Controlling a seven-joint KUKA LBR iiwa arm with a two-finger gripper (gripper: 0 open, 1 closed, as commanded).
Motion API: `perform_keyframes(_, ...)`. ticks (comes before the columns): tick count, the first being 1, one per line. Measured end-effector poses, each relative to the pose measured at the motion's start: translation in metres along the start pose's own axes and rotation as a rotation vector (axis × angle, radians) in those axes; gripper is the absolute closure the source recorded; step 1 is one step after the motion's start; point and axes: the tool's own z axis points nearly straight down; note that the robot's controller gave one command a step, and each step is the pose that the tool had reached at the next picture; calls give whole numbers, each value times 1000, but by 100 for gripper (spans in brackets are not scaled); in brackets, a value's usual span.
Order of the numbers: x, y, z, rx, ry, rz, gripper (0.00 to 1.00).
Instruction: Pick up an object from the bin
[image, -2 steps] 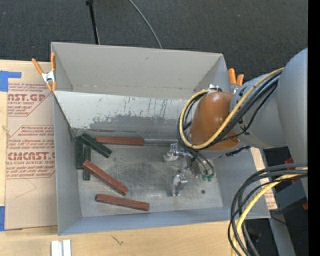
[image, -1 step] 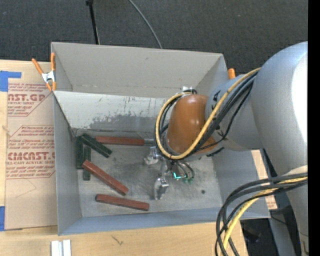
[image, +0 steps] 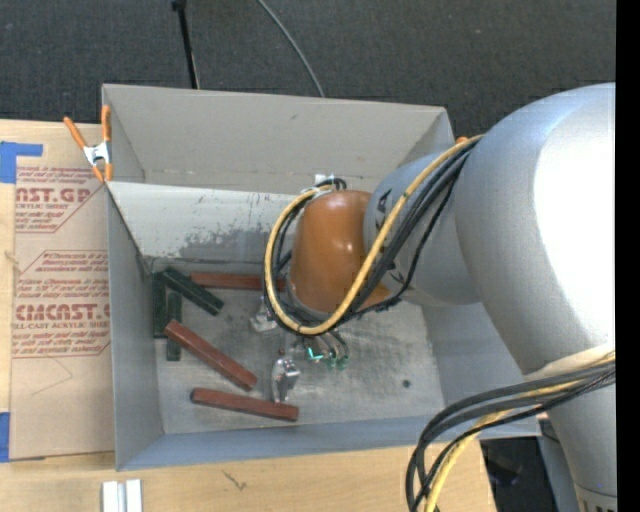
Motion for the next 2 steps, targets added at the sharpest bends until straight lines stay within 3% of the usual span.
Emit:
perform_keyframes(1, -1, 27, -26, -2, 18, 27, 0)
perform_keyframes(2, -2, 51, 0, -2, 8, 32, 100)
